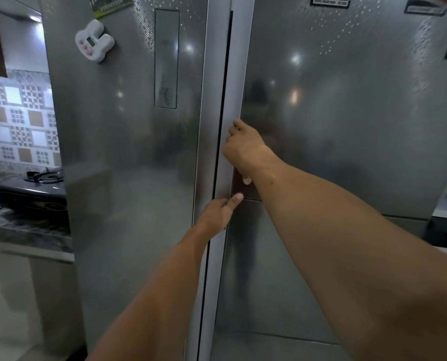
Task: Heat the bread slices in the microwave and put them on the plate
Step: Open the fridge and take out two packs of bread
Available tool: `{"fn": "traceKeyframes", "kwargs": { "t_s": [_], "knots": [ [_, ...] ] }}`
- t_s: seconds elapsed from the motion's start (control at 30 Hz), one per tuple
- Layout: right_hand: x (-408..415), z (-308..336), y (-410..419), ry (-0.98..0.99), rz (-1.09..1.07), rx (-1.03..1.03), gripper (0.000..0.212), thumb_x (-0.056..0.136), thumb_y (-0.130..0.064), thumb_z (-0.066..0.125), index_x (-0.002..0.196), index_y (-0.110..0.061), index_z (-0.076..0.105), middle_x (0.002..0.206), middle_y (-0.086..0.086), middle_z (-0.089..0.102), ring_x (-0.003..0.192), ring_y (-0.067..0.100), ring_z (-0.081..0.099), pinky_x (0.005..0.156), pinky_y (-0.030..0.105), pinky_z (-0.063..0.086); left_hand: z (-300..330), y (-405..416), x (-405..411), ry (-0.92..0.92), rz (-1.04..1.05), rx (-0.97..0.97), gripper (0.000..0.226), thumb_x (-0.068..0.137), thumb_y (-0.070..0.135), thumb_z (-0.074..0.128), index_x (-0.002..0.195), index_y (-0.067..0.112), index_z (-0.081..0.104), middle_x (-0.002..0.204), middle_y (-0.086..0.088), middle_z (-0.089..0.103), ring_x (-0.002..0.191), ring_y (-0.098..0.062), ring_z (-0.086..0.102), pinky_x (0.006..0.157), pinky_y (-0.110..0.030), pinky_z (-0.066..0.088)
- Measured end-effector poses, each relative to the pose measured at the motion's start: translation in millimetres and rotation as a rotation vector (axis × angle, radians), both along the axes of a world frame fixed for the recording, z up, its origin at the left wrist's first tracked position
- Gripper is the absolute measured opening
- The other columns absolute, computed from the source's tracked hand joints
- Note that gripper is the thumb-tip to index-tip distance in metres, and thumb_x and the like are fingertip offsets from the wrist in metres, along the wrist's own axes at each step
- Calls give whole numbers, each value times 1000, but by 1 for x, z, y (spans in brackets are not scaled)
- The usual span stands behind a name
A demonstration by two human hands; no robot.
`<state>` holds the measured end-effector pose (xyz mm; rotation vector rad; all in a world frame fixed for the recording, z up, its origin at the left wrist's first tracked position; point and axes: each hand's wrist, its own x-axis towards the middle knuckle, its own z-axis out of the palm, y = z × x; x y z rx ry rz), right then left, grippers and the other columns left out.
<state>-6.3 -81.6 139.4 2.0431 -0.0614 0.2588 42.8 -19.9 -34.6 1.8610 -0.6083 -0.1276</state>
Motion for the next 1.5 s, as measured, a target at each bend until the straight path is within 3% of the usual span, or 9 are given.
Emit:
{"fn": "traceKeyframes", "kwargs": {
  "t_s": [0.13,0.37,0.53,0.7,0.8,0.87,1.0,1.17,1.5],
  "knots": [
    [-17,-1,5,-27,37,8,51,89,-37,69,135,-17,59,141,4,56,139,25,37,122,42,11,-2,7,-16,6,-8,-38,100,69,91,40,131,16,61,132,-5,62,120,-26,57,103,-44,46],
    [-73,-4,16,-60,105,35,36,97,-28,57,130,-16,64,140,6,59,139,26,39,123,43,10,-2,19,-64,-11,26,-68,55,87,70,50,79,17,58,68,6,55,57,-8,55,65,-28,53],
    [-132,0,25,-42,158,45,44,96,-26,58,138,-13,58,148,8,51,144,27,30,124,42,3,-5,32,-109,-24,23,-70,92,62,94,51,83,5,66,72,-4,56,66,-17,56,67,-34,50],
    [-187,-3,25,-38,161,80,43,95,-23,61,135,-9,60,144,11,53,142,29,34,125,42,3,-3,34,-162,-62,106,-29,69,65,84,59,59,17,46,53,-3,45,53,-18,50,64,-46,57],
    [-214,-9,24,-114,286,156,34,64,-19,93,92,-6,79,105,13,73,111,27,63,113,43,33,-9,32,-191,-108,131,19,74,63,90,56,56,17,43,52,-4,49,52,-22,55,62,-47,57],
    [-237,-10,19,-71,226,112,30,79,-18,81,106,-6,76,116,13,70,120,28,57,118,43,24,-6,31,-219,-134,119,48,70,68,85,57,56,17,43,51,-3,49,50,-21,54,57,-41,54],
    [-286,-12,0,-142,230,29,39,99,-14,49,137,-5,56,142,12,53,138,32,37,125,43,1,4,26,-286,-237,107,146,57,88,66,54,58,17,50,55,-1,53,56,-18,56,56,-29,44],
    [-355,-17,-28,-142,287,23,53,82,-26,72,131,-11,59,134,8,57,131,30,44,123,43,5,2,19,-351,-253,-234,767,45,98,48,50,113,8,64,99,-7,65,95,-21,62,78,-30,45],
    [-462,-23,-104,-145,394,-21,45,68,-26,80,110,-14,69,114,9,66,115,33,56,121,46,12,8,-29,-473,-813,-543,1157,32,99,26,53,122,6,61,124,-12,62,111,-29,62,88,-37,52]
  ]
}}
